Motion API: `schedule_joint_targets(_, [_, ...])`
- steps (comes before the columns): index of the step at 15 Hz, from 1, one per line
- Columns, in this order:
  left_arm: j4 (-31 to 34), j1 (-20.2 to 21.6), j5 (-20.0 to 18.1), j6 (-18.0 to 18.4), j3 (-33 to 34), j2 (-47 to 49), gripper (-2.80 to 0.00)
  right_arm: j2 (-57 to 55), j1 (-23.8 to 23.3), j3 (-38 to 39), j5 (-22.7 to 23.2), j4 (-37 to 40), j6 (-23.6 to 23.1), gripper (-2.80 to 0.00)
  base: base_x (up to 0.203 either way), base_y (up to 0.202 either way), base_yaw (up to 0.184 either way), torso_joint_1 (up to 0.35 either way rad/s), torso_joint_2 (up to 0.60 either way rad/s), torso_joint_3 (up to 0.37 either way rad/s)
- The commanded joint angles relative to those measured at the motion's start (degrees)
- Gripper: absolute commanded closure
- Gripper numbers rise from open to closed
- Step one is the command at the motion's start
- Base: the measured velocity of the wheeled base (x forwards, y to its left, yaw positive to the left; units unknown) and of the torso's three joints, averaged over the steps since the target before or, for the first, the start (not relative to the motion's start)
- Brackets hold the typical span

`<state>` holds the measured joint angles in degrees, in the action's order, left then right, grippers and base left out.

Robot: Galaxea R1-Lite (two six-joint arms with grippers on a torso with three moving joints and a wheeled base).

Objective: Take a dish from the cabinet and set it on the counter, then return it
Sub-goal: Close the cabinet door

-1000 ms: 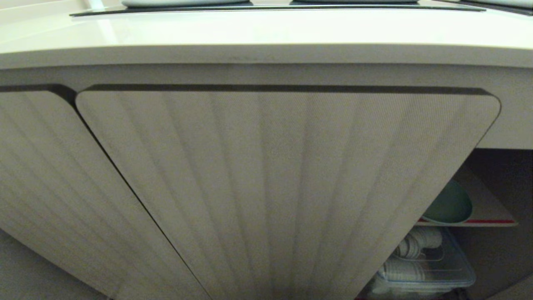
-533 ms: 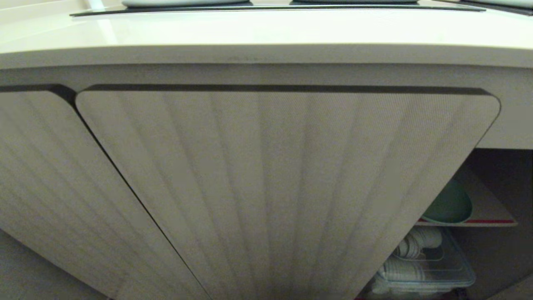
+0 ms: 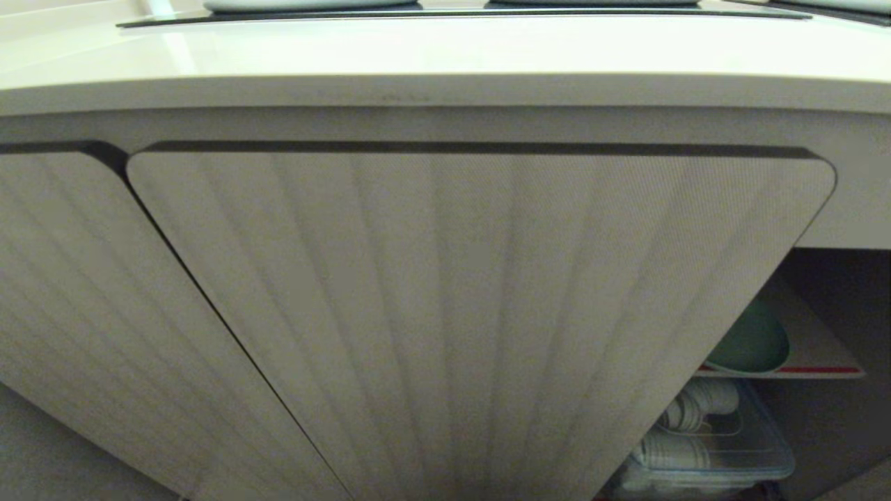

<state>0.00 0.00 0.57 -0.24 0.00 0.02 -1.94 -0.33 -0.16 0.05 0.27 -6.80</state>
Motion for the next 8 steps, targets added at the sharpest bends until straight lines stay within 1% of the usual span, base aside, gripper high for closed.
schedule_joint_targets(1, [0.0,0.0,0.04,-0.02,0.0,-0.02,0.0,1.86,0.07,-0.19,0.13,0.52,0.12,0.0,0.0,0.0,0.0,0.0,0.0,0.0])
schedule_joint_targets(3, [0.0,0.0,-0.03,-0.02,0.0,-0.02,0.0,1.94,0.07,0.06,0.1,-0.27,0.07,0.0,0.0,0.0,0.0,0.0,0.0,0.0])
schedule_joint_targets(6, [0.09,0.0,-0.05,-0.11,0.0,-0.02,0.0,1.92,0.07,0.07,-0.22,-0.35,3.72,0.0,0.0,0.0,0.0,0.0,0.0,0.0])
schedule_joint_targets(8, [0.0,0.0,-0.03,-0.02,0.0,-0.02,0.0,1.94,0.07,0.07,-0.31,-0.36,4.87,0.0,0.0,0.0,0.0,0.0,0.0,0.0])
